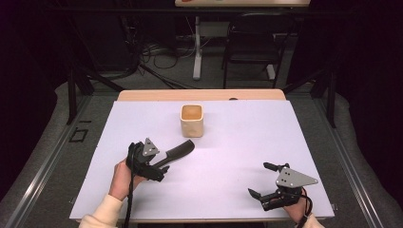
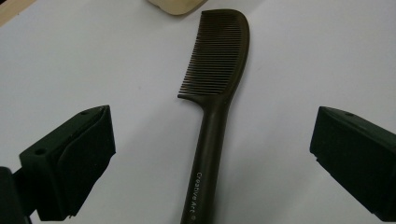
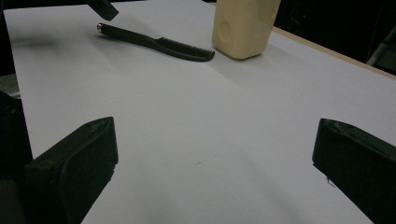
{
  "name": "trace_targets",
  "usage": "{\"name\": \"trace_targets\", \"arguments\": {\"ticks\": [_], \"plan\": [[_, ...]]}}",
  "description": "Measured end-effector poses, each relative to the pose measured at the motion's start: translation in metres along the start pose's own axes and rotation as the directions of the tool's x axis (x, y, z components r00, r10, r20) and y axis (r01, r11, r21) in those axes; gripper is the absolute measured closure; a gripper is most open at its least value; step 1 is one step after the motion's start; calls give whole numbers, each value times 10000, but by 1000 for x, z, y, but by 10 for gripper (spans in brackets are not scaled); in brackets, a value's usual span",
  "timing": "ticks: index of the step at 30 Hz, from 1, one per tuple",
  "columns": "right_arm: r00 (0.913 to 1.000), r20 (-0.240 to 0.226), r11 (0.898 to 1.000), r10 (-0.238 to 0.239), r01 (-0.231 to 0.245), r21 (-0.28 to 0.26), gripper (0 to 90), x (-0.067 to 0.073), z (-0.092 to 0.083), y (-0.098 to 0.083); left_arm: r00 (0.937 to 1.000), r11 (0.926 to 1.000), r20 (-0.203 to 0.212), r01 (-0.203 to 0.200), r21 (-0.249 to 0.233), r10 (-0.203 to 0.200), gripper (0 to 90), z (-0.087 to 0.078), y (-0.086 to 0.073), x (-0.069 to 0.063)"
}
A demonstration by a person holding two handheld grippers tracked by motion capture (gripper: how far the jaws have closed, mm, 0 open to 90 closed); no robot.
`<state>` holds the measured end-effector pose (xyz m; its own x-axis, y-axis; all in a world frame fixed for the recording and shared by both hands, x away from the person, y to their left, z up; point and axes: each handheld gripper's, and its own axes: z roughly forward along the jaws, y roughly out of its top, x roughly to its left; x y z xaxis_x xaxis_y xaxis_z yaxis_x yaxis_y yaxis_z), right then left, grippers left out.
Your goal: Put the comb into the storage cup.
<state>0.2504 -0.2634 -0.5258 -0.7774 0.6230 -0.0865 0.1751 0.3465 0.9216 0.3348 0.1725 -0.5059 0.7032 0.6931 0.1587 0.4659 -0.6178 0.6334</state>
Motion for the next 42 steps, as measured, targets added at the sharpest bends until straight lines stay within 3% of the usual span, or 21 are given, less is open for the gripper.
{"name": "trace_targets", "arguments": {"ticks": [10, 14, 20, 22, 24, 25, 29, 36, 39, 41, 42], "plan": [[10000, -36, 10000, -28, 28, 87, 0, 0, 1, 0, 9997, 9986, 262, -29, 529, 15, 0, 8, 6, 1], [10000, -12, 9999, -56, 56, 131, 0, 0, 1, 0, 9995, 9954, 303, -155, 947, 126, 0, 16, 10, 1], [10000, -45, 9998, -43, 44, 172, 0, 1, 2, 0, 9997, 9928, 210, -161, 1191, 137, 0, 20, 13, 4], [10000, -42, 9999, -38, 39, 159, 0, 1, 2, 0, 9990, 9899, 372, -287, 1391, 237, 14, 21, 14, 5], [10000, -38, 9999, -63, 63, 161, 0, 1, 2, 0, 9971, 9870, 702, -411, 1555, 305, 95, 23, 15, 5], [10000, -8, 9999, -92, 93, 113, 0, 1, 2, 0, 9966, 9848, 749, -463, 1674, 342, 147, 23, 16, 5], [10000, -23, 9998, -66, 66, 162, 0, 0, 3, 0, 9957, 9773, 794, -623, 2027, 470, 204, 27, 19, 5], [9999, -20, 9998, -112, 113, 180, 0, 0, 3, 0, 9936, 9552, 1024, -748, 2865, 471, 371, 39, 25, 12], [9999, -30, 9998, -106, 107, 188, 0, 0, 3, 0, 9905, 9446, 1315, -800, 3184, 395, 489, 44, 29, 14], [9999, -27, 9998, -107, 108, 187, 0, 0, 3, 0, 9899, 9423, 1378, -779, 3257, 341, 527, 46, 30, 14], [9999, -29, 9998, -114, 115, 183, 0, 0, 3, 0, 9881, 9345, 1504, -824, 3463, 314, 553, 47, 33, 15]]}}
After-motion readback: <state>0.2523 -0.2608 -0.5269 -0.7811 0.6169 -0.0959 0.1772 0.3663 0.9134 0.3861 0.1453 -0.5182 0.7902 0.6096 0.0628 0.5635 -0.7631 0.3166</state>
